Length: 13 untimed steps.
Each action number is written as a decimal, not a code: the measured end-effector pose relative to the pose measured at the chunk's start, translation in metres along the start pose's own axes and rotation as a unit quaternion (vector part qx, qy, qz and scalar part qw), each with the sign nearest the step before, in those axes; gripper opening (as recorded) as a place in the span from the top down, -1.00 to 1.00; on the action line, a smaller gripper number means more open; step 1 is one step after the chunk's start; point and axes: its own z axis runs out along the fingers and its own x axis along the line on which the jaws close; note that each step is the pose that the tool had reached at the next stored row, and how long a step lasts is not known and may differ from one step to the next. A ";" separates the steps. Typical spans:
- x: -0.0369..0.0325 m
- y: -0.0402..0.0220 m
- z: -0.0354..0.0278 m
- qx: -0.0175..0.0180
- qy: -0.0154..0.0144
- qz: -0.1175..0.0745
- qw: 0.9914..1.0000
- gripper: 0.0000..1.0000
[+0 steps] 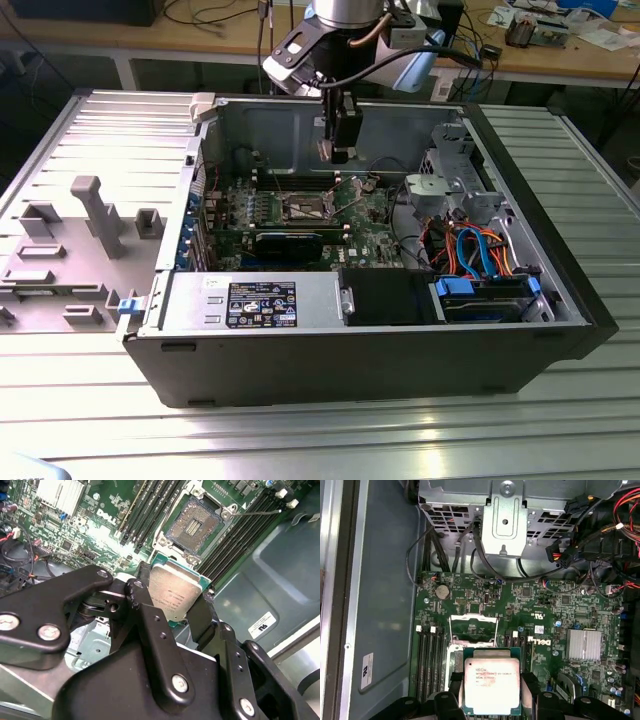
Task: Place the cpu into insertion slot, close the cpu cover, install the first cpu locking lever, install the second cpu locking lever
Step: 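Place the cpu into insertion slot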
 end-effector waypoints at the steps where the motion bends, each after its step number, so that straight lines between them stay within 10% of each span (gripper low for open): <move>1: -0.0001 0.0000 0.0000 0.000 0.000 0.006 1.000 -0.08; 6: -0.0001 0.0000 0.0002 0.000 -0.001 0.039 0.999 -0.08; 13: -0.0002 0.0001 0.0002 0.000 -0.001 0.039 0.999 -0.08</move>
